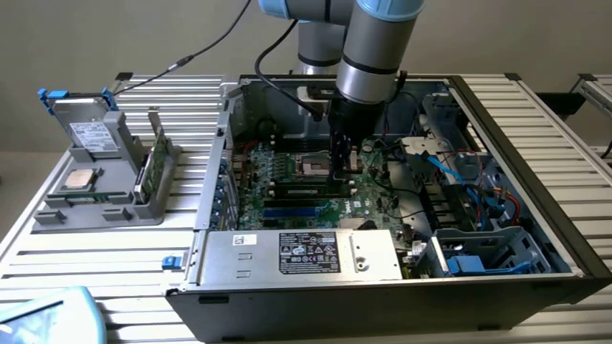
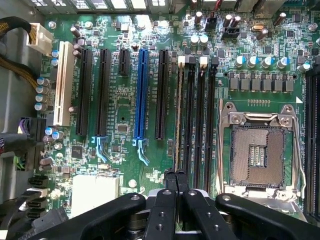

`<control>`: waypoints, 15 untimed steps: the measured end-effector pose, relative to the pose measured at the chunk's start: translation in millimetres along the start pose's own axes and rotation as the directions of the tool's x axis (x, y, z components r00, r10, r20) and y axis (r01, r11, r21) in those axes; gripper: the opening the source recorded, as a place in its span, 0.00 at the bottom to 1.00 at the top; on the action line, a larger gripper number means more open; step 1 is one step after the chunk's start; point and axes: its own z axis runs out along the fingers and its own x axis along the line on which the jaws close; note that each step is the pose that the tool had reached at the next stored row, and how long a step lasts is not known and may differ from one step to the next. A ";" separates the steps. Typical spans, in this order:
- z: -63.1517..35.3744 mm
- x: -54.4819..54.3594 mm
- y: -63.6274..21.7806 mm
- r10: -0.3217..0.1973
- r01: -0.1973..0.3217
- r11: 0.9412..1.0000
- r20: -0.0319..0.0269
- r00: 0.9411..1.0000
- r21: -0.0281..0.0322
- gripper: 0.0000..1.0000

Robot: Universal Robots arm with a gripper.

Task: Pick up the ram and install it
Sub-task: 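Press down the ram until it locks into place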

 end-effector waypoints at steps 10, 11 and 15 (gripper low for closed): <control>1.2 -0.1 -0.2 0.000 0.000 1.000 -0.001 1.000 0.000 0.10; 1.2 -0.1 -0.2 0.000 0.000 1.000 -0.001 1.000 0.000 0.10; -0.7 -0.1 2.4 0.000 0.000 1.000 -0.001 1.000 0.000 0.10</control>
